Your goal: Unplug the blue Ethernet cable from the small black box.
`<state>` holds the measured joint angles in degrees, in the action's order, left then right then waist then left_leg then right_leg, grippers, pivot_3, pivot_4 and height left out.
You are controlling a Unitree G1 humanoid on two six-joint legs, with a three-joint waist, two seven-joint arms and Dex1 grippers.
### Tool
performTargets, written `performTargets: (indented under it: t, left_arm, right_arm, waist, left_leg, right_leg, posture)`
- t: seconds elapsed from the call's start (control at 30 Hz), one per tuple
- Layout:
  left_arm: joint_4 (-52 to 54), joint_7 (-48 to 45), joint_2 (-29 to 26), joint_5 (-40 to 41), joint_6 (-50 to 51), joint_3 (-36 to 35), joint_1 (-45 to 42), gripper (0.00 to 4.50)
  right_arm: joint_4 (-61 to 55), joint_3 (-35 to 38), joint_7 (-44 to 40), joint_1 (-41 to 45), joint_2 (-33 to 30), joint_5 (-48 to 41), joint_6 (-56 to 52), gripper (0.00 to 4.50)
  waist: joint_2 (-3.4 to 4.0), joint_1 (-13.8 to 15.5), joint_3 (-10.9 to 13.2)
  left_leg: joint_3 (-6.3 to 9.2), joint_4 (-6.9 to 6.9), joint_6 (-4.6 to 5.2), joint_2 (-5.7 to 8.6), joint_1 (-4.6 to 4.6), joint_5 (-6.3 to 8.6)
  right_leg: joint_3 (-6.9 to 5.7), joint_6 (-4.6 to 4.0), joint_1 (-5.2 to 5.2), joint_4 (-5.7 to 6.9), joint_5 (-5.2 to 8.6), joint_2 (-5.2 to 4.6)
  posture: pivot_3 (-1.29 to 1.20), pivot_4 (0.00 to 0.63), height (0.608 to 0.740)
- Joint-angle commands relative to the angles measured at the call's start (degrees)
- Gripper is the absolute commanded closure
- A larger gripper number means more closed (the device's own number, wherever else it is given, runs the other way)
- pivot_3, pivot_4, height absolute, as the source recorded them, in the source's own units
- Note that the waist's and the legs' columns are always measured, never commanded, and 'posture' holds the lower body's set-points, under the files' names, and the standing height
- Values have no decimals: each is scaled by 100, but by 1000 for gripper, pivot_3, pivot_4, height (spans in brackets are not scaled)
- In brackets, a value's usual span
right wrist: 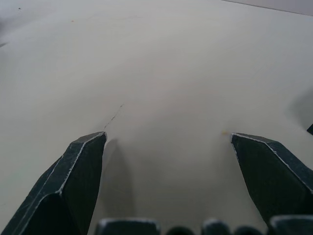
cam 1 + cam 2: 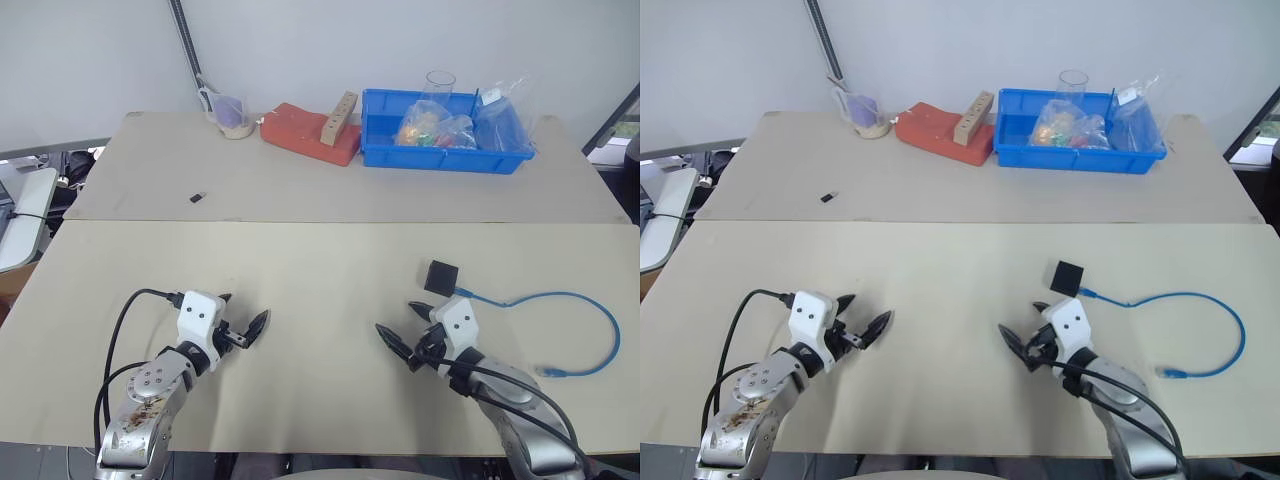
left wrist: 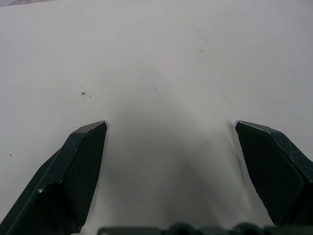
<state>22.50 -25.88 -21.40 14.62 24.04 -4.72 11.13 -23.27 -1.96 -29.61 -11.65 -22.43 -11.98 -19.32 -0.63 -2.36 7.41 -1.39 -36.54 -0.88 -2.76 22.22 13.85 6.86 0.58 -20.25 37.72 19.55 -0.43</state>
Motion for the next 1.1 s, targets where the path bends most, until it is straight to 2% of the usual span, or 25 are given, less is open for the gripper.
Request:
performTargets:
  t: [0.03,0.2,0.37,0.53,0.67,0.77,0.87,1.1]
  left_arm:
    - [83,-107,-66,54,-99,11,-82,42]
    - [330,-691,-379,534,64,-59,-277,42]
    - [514,-1877,-1169,1056,119,132,-657,42]
    - [466,-2749,-1607,1187,-51,558,-1349,42]
    - [319,-3114,-1475,1263,-165,859,-2178,42]
    - [140,-3385,-1262,1261,-404,1117,-2758,42]
    - [-12,-3471,-1035,1358,-458,1198,-3155,42]
    - [-166,-3808,-968,1350,-633,1346,-3349,42]
  right_arm:
    - [-170,56,-118,-117,-111,-127,-47,0]
    - [-1115,486,-621,-543,-697,-772,-411,0]
    - [-1883,1556,-1217,-1212,-1612,-1425,-840,0]
    - [-1886,2653,-1597,-1516,-2099,-1883,-1050,0]
    - [-1366,3233,-1818,-1388,-2406,-1840,-1015,0]
    - [-687,3213,-2018,-891,-2728,-1639,-768,0]
    - [54,2886,-2352,-403,-3014,-1339,-357,0]
    - [1666,1725,-3203,1132,-3356,-879,268,0]
  waist:
    - [0,4,0]
    - [1,26,0]
    - [2,10,0]
    - [1,18,1]
    - [-3,27,3]
    - [-11,24,8]
    - [-14,13,10]
    - [-1,4,17]
  left_leg:
    - [0,0,0,0,0,0]
    - [2,0,0,1,5,0]
    - [0,0,0,2,2,0]
    - [-2,-2,0,8,0,0]
    - [-3,-3,1,18,4,-1]
    - [-6,-8,2,23,4,-1]
    - [-15,-11,6,27,5,1]
    - [-18,-23,10,23,6,3]
  right_leg:
    - [0,0,0,0,0,0]
    - [-3,0,0,-4,0,-1]
    - [-3,1,2,-3,1,0]
    - [-5,3,9,-12,2,2]
    - [-3,3,8,-15,2,3]
    - [0,4,12,-14,2,4]
    - [7,4,12,-16,2,4]
    - [17,4,13,-12,2,14]
  posture:
    - [0,150,740]
    - [0,150,740]
    - [0,150,740]
    - [0,150,740]
    - [0,150,740]
    - [0,150,740]
    - [0,150,740]
    - [0,150,740]
